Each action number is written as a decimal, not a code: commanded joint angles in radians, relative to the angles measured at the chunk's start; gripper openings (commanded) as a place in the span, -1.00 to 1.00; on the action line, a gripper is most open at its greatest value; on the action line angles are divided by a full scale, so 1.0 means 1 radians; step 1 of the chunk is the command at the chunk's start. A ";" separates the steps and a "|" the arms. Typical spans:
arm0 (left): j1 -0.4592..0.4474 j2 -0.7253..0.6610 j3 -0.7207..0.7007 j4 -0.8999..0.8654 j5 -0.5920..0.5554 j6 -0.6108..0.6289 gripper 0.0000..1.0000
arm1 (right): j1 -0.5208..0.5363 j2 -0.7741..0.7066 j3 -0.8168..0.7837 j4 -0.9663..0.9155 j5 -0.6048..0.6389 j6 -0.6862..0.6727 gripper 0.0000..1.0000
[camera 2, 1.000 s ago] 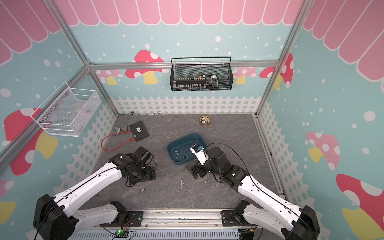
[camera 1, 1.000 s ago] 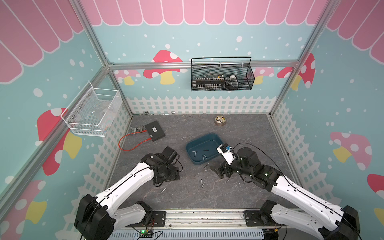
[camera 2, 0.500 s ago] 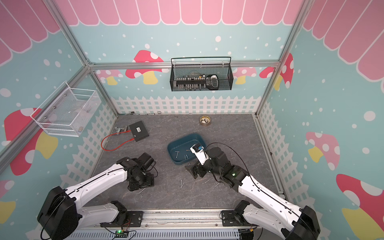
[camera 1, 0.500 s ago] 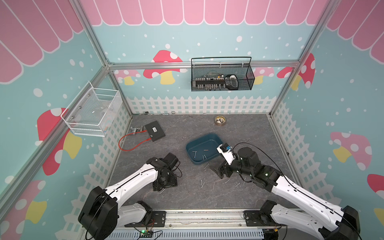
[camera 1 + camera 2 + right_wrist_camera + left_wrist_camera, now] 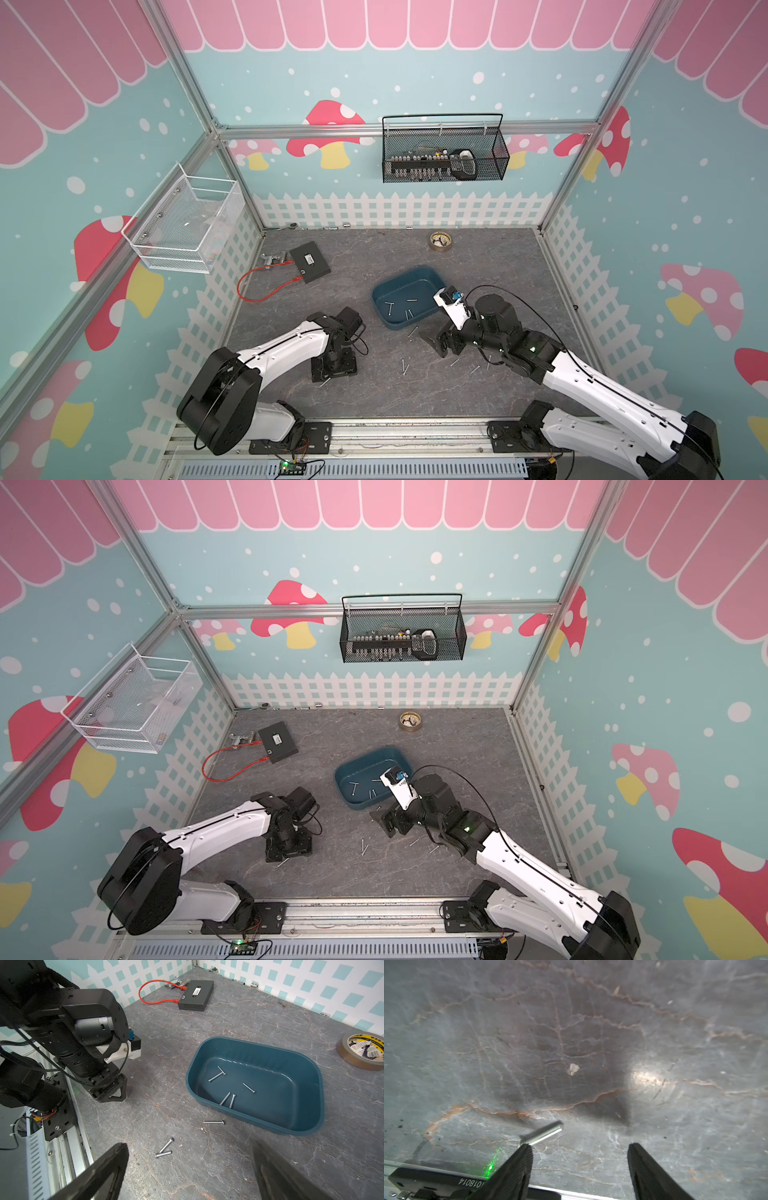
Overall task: Put the screws on the desktop into the storage box
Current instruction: Move the screw at the center of the board.
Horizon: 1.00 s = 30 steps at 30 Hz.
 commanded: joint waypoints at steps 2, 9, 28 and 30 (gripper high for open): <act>-0.003 0.026 -0.004 0.014 -0.010 0.004 0.49 | -0.004 0.005 -0.006 0.007 0.009 0.001 0.95; -0.003 0.075 -0.004 0.019 -0.010 0.005 0.43 | -0.004 0.008 -0.004 0.008 0.003 0.000 0.95; -0.002 0.127 0.021 0.048 0.000 0.042 -0.06 | -0.004 0.014 -0.004 0.004 0.006 -0.001 0.94; -0.002 0.122 0.030 0.057 0.023 0.046 -0.09 | -0.004 0.017 -0.003 0.004 0.004 -0.002 0.95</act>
